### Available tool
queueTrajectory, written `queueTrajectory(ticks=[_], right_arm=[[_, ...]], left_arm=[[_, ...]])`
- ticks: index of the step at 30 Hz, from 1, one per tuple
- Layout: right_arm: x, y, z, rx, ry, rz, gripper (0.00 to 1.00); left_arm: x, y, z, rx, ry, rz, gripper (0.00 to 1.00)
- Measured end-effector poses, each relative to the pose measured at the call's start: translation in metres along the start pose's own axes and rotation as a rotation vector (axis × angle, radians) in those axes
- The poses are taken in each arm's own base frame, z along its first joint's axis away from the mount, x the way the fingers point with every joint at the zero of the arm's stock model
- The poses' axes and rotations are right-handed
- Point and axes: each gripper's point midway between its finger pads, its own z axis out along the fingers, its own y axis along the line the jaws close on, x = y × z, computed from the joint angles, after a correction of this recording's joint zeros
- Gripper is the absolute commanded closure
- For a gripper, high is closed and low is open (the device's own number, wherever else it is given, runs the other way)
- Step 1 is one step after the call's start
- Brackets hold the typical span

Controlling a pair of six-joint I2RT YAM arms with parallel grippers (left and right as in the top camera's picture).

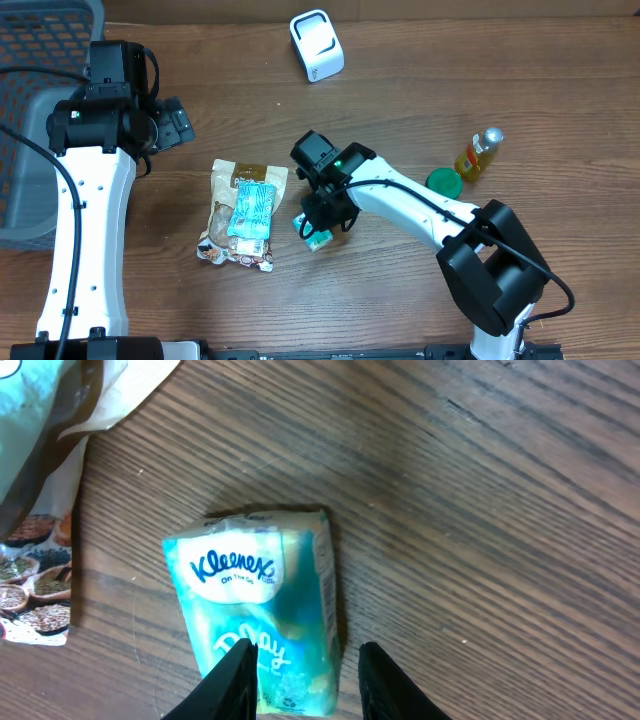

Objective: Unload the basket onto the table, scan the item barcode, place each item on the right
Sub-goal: 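Lower the right gripper and close it on the Kleenex pack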

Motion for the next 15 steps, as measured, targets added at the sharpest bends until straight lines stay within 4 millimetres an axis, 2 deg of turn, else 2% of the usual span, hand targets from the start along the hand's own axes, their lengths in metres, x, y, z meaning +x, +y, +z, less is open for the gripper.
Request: queueTrajectory(ticks=[9,15], right_arm=[[0.012,0.002,0.018,-0.039,0.019,0.001,0.73],[0.014,0.006,0.020,-0.068,0.024,0.000,0.73]], left_arm=[[0.000,0.000,0.000,0.000,0.000,0.000,0.00],[0.000,0.000,0.000,0.000,0.000,0.000,0.00]])
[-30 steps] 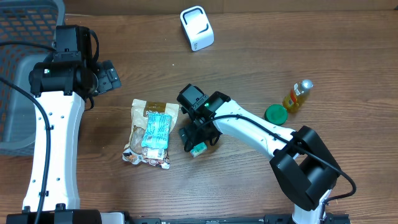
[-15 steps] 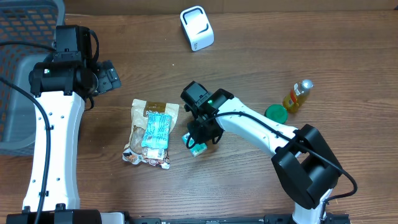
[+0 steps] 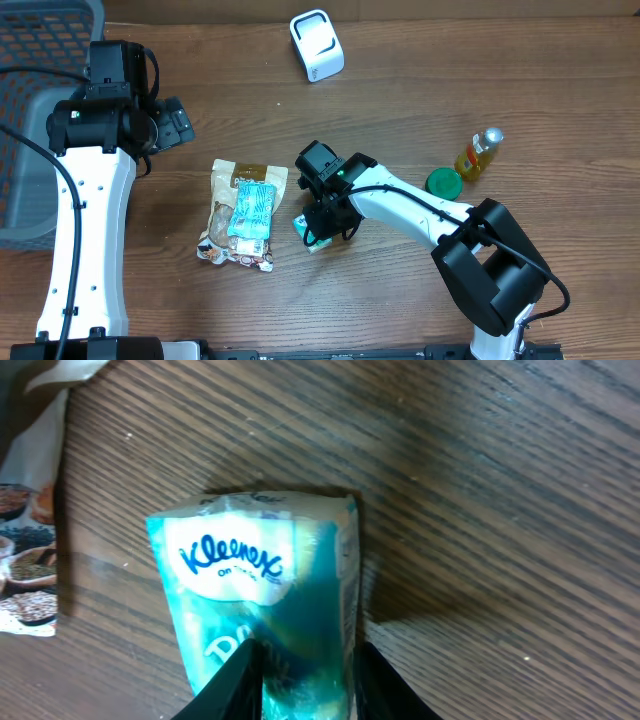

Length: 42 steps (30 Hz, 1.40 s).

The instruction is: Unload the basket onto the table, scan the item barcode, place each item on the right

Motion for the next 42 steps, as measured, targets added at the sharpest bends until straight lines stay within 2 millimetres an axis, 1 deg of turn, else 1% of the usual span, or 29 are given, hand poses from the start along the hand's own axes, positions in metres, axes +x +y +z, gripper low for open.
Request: queueTrajectory(ticks=[9,10,11,12,13,19,21,23,24,27,28,31,33,36,39,42], right_arm=[[0.001,0.002,0.001,-0.012,0.001,-0.001,0.73],[0.001,0.001,0.002,-0.012,0.003,0.000,0.75],[0.001,0.002,0.002,-0.013,0.003,0.002,0.80],[0.001,0.002,0.002,-0.014,0.003,0.004,0.95],[0.001,0.002,0.002,-0.015,0.002,0.009,0.96],[0.004,0.002,0.002,-0.016,0.013,0.018,0.96],[0.008,-0.004,-0.002,0.019,0.037,0.027,0.96],[0.011,-0.015,-0.009,0.082,0.054,0.037,0.96],[0.009,-0.020,-0.014,0.117,0.050,0.038,0.96],[-0.006,-0.039,-0.037,0.256,0.002,0.039,0.96],[-0.013,-0.046,-0.048,0.310,-0.033,0.042,0.96],[-0.023,-0.057,-0.065,0.397,-0.098,0.063,0.96],[-0.024,-0.068,-0.074,0.465,-0.127,0.096,0.96],[-0.023,-0.082,-0.082,0.555,-0.147,0.134,0.96],[-0.027,-0.093,-0.091,0.642,-0.188,0.157,0.96],[-0.028,-0.095,-0.094,0.705,-0.210,0.149,0.96]], left_arm=[[0.000,0.000,0.000,0.000,0.000,0.000,0.01],[0.000,0.000,0.000,0.000,0.000,0.000,0.00],[0.000,0.000,0.000,0.000,0.000,0.000,0.01],[0.000,0.000,0.000,0.000,0.000,0.000,0.00],[0.000,0.000,0.000,0.000,0.000,0.000,0.01],[0.000,0.000,0.000,0.000,0.000,0.000,0.00],[0.000,0.000,0.000,0.000,0.000,0.000,0.00],[0.000,0.000,0.000,0.000,0.000,0.000,0.00],[0.000,0.000,0.000,0.000,0.000,0.000,0.00],[0.000,0.000,0.000,0.000,0.000,0.000,0.00],[0.000,0.000,0.000,0.000,0.000,0.000,0.01],[0.000,0.000,0.000,0.000,0.000,0.000,0.00],[0.000,0.000,0.000,0.000,0.000,0.000,0.01],[0.000,0.000,0.000,0.000,0.000,0.000,0.00],[0.000,0.000,0.000,0.000,0.000,0.000,0.00],[0.000,0.000,0.000,0.000,0.000,0.000,0.00]])
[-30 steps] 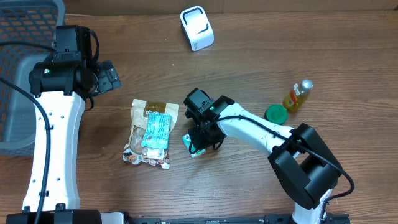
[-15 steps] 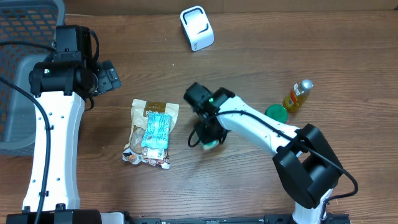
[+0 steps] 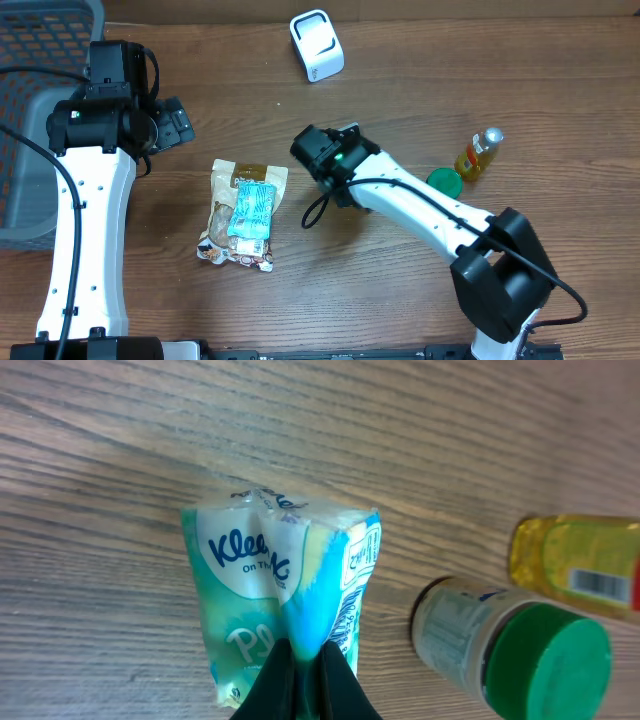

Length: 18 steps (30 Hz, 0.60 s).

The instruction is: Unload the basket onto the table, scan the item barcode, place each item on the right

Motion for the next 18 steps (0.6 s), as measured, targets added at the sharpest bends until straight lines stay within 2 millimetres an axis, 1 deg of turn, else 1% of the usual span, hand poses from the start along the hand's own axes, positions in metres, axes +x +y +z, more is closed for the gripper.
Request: queueTrajectory(ticks=[7,10,18], right_arm=[[0.006,0.020,-0.001,0.080,-0.039,-0.076,0.96],[0.010,0.024,0.001,0.131,-0.048,-0.115,0.96],[0.017,0.025,0.022,0.242,-0.025,-0.181,0.96]], left_arm=[[0.000,0.000,0.000,0.000,0.000,0.000,0.01],[0.000,0.000,0.000,0.000,0.000,0.000,0.00],[0.000,0.000,0.000,0.000,0.000,0.000,0.01]])
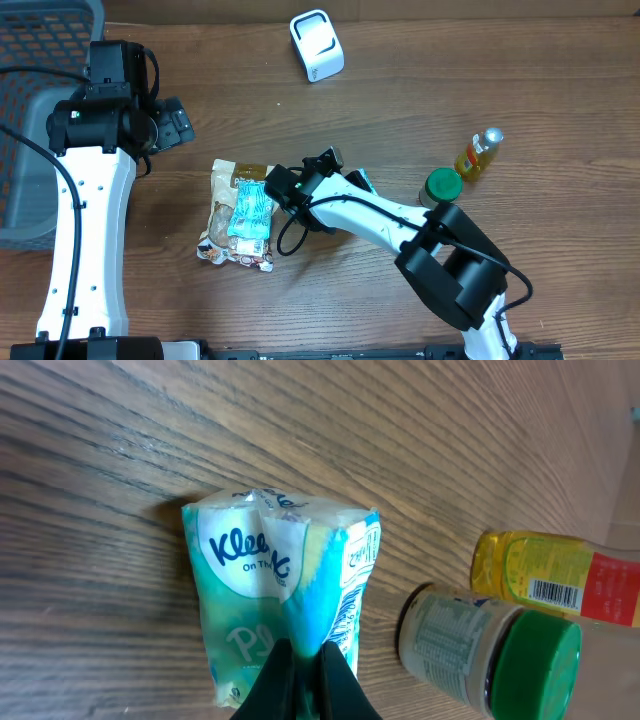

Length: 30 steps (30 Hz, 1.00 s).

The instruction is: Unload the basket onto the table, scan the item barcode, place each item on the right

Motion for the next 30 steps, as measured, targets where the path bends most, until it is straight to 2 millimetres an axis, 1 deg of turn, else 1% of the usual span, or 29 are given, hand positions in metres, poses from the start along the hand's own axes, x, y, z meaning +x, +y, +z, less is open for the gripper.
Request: queueTrajectory(ticks=[3,8,15,17,22,27,30], right_arm=[[0.0011,0.0021,0.0042,0.013,0.006,-0.011,0.96],[0.0007,0.0017,0.0044,0.017,0.004,-0.011,0.96],[0.0005,0.0015,0.0044,0.018,0.003,-0.011,0.93],[0.0003,0.0016,0.0043,0.018,0.002,-0.010,0.91],[-0.0029,0.0050,0.0043,0.003,-0.009,0.005,0.88],[-0.0028,0.0060,0.0042,-0.002,-0.008,0.007,0.82],[-0.0026,0.0061,0.0042,-0.003,-0.007,0.006,0.82]], left_arm=[[0.0000,0.0000,0.0000,0.000,0.000,0.000,0.01],[0.0000,0.0000,0.0000,0.000,0.000,0.000,0.00],[0.0000,0.0000,0.0000,0.000,0.000,0.000,0.01],[0.0000,0.0000,0.0000,0.000,0.000,0.000,0.00],[0.0001,0.0000,0.0000,0.000,0.000,0.000,0.01],[0.0000,0.0000,0.0000,0.000,0.000,0.000,0.01],[0.0000,0.0000,0.0000,0.000,0.000,0.000,0.00]])
